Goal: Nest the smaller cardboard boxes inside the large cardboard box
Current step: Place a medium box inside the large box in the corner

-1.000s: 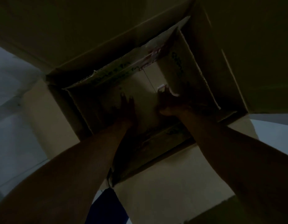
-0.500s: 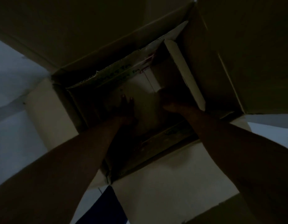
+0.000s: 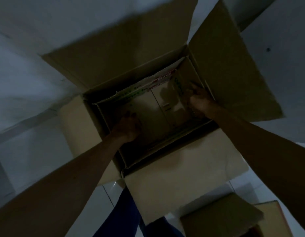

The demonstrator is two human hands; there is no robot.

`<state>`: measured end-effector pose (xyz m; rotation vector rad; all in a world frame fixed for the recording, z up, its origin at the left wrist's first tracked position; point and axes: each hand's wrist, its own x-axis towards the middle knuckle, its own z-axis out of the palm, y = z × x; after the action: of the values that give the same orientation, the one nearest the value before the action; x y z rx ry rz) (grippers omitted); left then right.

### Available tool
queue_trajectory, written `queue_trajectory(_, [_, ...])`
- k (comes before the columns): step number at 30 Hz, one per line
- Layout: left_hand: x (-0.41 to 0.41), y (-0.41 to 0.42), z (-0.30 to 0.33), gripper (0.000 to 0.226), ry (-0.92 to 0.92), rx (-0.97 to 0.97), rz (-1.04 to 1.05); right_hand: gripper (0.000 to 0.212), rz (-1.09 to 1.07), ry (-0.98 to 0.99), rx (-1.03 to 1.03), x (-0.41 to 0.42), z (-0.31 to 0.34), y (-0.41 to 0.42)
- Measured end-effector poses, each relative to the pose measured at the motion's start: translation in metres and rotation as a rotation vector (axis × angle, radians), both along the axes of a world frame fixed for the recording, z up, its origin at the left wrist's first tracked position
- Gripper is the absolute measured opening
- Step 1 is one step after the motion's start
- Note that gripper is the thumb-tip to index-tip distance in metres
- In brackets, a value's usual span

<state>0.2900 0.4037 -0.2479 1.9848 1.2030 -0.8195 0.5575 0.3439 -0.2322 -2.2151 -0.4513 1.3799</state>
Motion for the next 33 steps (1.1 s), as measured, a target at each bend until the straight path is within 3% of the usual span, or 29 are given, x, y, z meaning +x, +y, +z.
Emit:
queue_trajectory(10, [0.003,-0.004,0.016,0.049,-0.178,0.083,0.096,0.049,0.030,0.036,-0.006,-0.032,0.006,0.006])
queue_trajectory(16, [-0.002,-0.015,0.029,0.027,-0.224,0.099,0.089,0.047,0.037,0.073,0.013,-0.044,0.008,-0.005])
queue_trajectory(19, [-0.008,-0.019,0.045,0.017,-0.218,0.111,0.119,0.048,0.042,0.081,0.024,-0.050,0.024,-0.015])
queue_trajectory(28, [-0.022,-0.034,0.119,0.034,-0.297,0.224,0.137,0.047,0.082,-0.013,0.101,-0.063,0.102,-0.054])
queue_trajectory(33, [-0.037,-0.057,0.153,0.026,-0.336,0.225,0.092,0.049,0.108,-0.059,0.156,-0.076,0.139,-0.093])
